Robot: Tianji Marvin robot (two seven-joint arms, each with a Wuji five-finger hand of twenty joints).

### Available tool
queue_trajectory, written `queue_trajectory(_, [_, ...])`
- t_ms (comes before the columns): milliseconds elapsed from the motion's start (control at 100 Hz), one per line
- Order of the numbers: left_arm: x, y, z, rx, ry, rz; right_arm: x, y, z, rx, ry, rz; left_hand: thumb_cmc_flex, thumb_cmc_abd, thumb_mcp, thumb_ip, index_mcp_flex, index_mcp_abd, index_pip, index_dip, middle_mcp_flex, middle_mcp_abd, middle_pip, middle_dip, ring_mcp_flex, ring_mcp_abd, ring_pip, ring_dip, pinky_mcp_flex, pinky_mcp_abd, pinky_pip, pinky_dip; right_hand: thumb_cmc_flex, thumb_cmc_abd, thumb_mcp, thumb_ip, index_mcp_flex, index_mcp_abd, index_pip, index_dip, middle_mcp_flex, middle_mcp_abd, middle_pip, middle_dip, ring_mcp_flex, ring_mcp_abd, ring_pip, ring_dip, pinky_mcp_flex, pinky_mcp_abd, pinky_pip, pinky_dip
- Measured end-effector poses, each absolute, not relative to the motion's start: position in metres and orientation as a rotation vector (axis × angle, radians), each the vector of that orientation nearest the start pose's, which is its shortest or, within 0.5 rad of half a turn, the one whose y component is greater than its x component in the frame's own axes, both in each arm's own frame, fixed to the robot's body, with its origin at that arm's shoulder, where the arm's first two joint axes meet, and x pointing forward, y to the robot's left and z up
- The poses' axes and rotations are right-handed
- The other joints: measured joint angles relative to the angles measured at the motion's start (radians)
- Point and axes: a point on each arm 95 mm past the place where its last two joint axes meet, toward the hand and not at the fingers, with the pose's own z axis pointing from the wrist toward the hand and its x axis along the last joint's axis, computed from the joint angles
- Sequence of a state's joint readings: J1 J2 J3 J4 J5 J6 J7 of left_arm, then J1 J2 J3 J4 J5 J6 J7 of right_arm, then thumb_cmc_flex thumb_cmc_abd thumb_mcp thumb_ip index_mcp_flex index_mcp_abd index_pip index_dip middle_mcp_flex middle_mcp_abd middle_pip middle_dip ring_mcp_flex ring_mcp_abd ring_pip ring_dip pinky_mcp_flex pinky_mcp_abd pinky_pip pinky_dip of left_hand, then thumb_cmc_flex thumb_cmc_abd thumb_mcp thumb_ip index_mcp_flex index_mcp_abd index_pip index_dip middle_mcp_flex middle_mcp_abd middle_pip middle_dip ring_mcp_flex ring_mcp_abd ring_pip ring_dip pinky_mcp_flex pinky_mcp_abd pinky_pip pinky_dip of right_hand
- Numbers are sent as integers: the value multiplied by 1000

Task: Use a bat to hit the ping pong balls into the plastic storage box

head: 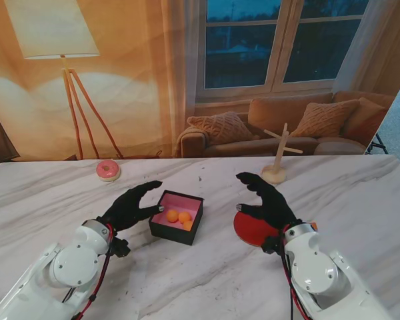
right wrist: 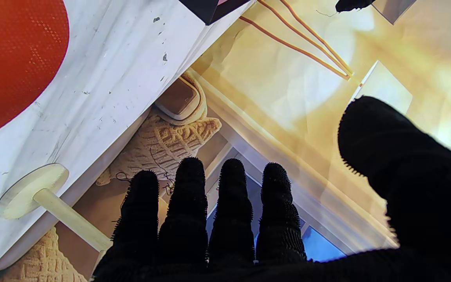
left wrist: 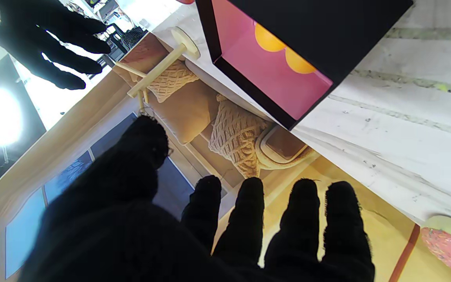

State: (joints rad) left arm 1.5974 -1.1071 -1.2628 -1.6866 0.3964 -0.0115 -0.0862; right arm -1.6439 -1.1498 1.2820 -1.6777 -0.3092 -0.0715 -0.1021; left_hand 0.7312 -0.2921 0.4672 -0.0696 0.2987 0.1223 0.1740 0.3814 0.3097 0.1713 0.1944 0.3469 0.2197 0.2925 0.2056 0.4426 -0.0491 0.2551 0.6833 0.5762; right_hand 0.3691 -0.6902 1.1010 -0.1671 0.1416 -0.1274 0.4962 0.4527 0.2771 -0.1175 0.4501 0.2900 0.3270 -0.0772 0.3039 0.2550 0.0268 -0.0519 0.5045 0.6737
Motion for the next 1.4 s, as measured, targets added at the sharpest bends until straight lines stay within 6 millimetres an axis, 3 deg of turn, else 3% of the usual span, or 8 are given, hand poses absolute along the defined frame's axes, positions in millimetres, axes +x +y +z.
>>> queue_trajectory(100, [395, -7, -304, -1777, 1258, -1882, 388, 2, -306, -2134, -1125, -2447, 0, 0, 6, 0, -13, 0, -11, -3, -61, 0, -29, -10, -1, -9, -12, -9, -9, -1, -16, -8, 0, 0, 0, 0, 0, -10, 0, 0, 0, 0, -1, -7, 0, 0, 0, 0, 0, 0, 0, 0])
queue_trajectory(440, [394, -6, -304, -1757, 1280, -1891, 389, 1, -308, -2122, -1126, -2465, -11, -8, 47, 14, -13, -1, -21, -3, -60, -1, -36, -11, -1, -21, -24, -12, -10, -2, -48, -12, 0, 0, 0, 0, 0, -10, -8, 0, 0, 0, -3, -10, 0, 0, 0, 0, 4, 0, 0, 0])
queue_trajectory(840, [393, -7, -304, -1726, 1302, -1898, 388, 2, -308, -2111, -1124, -2471, -23, -12, 81, 14, -13, -1, -21, -3, -61, -41, -36, -15, -2, -36, -35, -22, -10, -13, -89, -12, 0, 0, 2, 0, 0, -10, -9, 0, 0, 0, -3, -10, 0, 0, 0, 0, 6, 0, 1, 0])
queue_trajectory(1060, [395, -9, -304, -1705, 1280, -1922, 389, 1, -310, -2118, -1124, -2462, -23, -12, 81, 14, -13, -1, -21, -3, -72, -73, -37, -26, -13, -54, -43, -26, -12, -23, -120, -12, -10, -1, 2, 0, 5, 51, 2, 0, 0, 22, -3, -10, 0, -12, 0, 0, 6, -18, 1, -10])
queue_trajectory(1400, [396, -12, -305, -1699, 1276, -1940, 390, 0, -313, -2117, -1136, -2449, -23, -12, 81, 14, -13, -1, -21, -3, -72, -76, -37, -35, -13, -57, -46, -30, -12, -24, -139, -12, -10, -1, 2, 0, 5, 53, 17, 0, 0, 25, 0, -12, 0, -12, 0, -10, 6, -24, 0, -20])
